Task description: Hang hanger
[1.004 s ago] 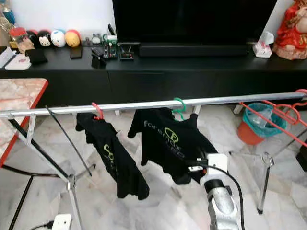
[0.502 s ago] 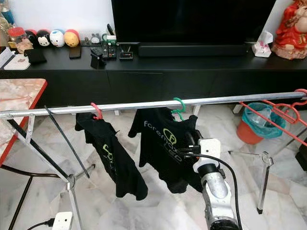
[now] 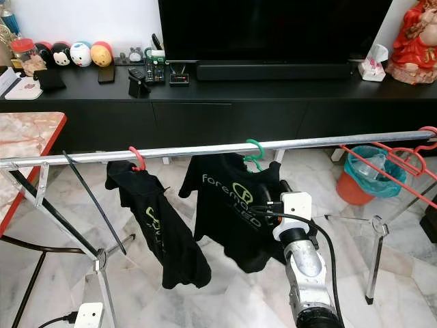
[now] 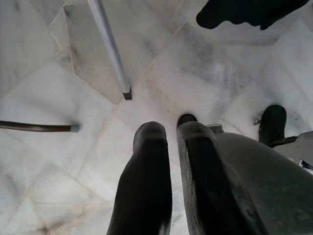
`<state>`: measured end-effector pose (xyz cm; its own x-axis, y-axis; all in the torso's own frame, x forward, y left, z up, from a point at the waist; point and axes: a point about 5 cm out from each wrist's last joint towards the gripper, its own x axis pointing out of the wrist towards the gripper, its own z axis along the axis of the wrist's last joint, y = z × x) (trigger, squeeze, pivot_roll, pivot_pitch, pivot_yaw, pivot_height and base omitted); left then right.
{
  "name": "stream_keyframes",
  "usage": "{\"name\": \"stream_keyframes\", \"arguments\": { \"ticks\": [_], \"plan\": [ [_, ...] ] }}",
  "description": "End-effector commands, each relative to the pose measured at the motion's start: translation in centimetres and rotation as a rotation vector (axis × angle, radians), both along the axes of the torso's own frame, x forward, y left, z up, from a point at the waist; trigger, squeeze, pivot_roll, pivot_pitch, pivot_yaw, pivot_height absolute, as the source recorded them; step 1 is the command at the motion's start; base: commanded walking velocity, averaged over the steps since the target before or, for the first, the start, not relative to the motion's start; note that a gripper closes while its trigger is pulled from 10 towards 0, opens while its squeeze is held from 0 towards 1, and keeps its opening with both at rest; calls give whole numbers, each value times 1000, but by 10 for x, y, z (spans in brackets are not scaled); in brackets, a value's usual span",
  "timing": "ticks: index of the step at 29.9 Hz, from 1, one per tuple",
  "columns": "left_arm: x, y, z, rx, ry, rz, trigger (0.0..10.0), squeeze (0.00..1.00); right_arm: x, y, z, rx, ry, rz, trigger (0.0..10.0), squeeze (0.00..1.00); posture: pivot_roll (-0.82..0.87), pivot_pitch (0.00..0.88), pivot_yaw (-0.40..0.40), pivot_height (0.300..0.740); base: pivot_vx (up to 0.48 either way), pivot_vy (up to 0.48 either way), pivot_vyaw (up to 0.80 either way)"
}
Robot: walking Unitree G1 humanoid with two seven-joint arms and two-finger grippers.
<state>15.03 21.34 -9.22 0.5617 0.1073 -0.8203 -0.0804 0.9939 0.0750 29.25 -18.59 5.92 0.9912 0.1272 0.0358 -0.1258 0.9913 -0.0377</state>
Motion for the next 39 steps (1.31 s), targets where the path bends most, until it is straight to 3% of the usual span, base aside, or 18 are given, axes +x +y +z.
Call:
{"name": "stream_keyframes", "arguments": {
  "ticks": [1, 14, 27, 28, 29, 30, 31, 33, 36, 39],
  "plan": [
    [-7, 3, -3, 18, 33, -4, 10000, 1000, 1, -1, -2, 0, 20, -2, 10000, 1000, -16, 43, -11, 740, 0, 0, 0],
    [-6, 5, -1, 23, 18, 10, 10000, 1000, 4, 6, 7, 25, -14, 97, 10000, 1000, -18, 44, -9, 740, 0, 0, 0],
    [-3, 4, 0, 25, 7, 15, 10000, 1000, 21, 9, 29, 19, -46, 186, 10000, 1000, -14, 46, -9, 740, 0, 0, 0],
    [-3, 4, 0, 23, 8, 18, 10000, 824, 24, 10, 28, 6, -22, 193, 10000, 1000, -12, 46, -8, 740, 0, 0, 0],
    [-3, 4, 0, 23, 8, 18, 10000, 67, 26, 11, 29, -1, -18, 208, 10000, 584, -11, 48, -8, 740, 0, 0, 0],
    [-2, 4, 0, 23, 8, 17, 10000, 0, 28, 13, 31, -1, -15, 221, 10000, 243, -11, 48, -8, 740, 0, 0, 0],
    [-2, 4, 0, 22, 7, 17, 10000, 0, 33, 13, 29, -35, 29, 215, 10000, 0, -10, 48, -7, 740, 0, 0, 0],
    [-2, 4, 0, 21, 7, 18, 10000, 0, 40, 13, 27, -90, 101, 201, 10000, 0, -10, 48, -7, 740, 0, 0, 0],
    [-2, 3, 0, 20, 6, 20, 10000, 0, 50, 14, 29, -95, 165, 185, 10000, 0, -5, 47, -7, 740, 0, 0, 0],
    [-1, 3, 0, 19, 5, 21, 10000, 0, 57, 17, 34, -92, 170, 184, 10000, 0, -7, 48, -7, 740, 0, 0, 0]
  ]
}}
